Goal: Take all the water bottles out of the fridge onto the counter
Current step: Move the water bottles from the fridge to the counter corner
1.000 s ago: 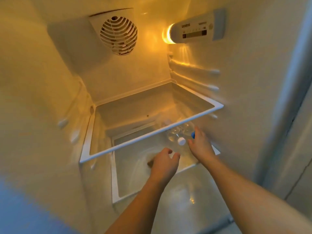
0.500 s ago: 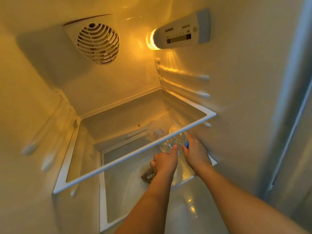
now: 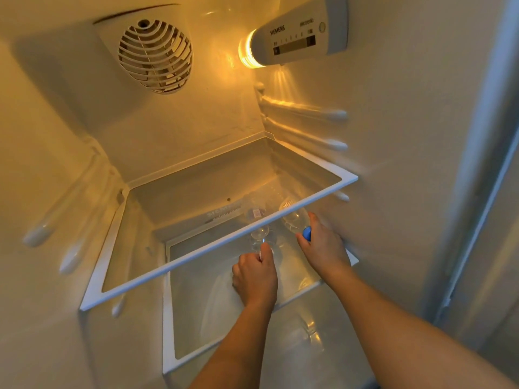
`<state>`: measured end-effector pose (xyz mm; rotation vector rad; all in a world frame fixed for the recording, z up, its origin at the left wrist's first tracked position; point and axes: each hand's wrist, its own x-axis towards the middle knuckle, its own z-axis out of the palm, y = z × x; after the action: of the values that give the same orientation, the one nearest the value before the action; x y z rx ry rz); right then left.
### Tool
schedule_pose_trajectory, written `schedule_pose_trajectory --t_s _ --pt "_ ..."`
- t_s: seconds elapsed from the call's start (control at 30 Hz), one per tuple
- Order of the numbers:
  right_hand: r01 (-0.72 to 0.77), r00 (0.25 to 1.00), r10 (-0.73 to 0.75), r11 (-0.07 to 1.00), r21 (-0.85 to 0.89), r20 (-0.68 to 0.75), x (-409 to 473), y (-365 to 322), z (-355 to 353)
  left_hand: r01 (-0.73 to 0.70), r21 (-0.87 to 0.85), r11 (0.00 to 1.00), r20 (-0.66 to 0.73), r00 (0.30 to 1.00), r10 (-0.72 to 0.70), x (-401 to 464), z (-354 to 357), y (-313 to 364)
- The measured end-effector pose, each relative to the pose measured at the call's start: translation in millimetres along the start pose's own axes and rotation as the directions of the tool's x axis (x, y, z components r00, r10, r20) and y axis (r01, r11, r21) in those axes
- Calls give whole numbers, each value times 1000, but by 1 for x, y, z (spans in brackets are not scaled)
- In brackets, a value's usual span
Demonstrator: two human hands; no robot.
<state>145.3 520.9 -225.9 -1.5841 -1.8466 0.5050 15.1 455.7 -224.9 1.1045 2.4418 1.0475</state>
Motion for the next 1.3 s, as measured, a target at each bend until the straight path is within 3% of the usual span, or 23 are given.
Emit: schedule_pose_trajectory --t_s 0.2,0.4,0.63,0.73,0.83,0.97,1.07,1.17,1.3 --pt "-2 1000 2 1000 -1 -9 -3 -2 -2 -47 161 986 16 999 45 7 10 2" --pt "-28 999 32 993 119 -25 -9 4 0 3 149 989 20 1000 -6 10 10 0" --pt "-110 983 156 926 360 -101 -32 -1 3 12 -63 998 -29 999 -14 -3 -6 3" --pt "-157 949 278 826 542 -149 -54 -10 4 59 -250 966 5 998 -60 -14 -16 1" --pt "-194 897 419 660 726 -142 -73 -24 -2 185 -408 894 38 982 -186 -35 -32 3" --pt "-186 813 574 411 892 -95 -98 -38 -17 339 -630 699 124 932 -340 -66 -60 6" --pt "-160 759 650 235 959 -33 -121 -48 -24 381 -688 617 162 910 -381 -86 -78 -2" --pt "-151 750 661 180 972 -6 -148 -58 -29 378 -753 538 169 902 -397 -106 -95 -18" --pt "-152 770 639 186 971 -2 -186 -68 -42 366 -821 438 189 898 -397 -132 -119 -41"
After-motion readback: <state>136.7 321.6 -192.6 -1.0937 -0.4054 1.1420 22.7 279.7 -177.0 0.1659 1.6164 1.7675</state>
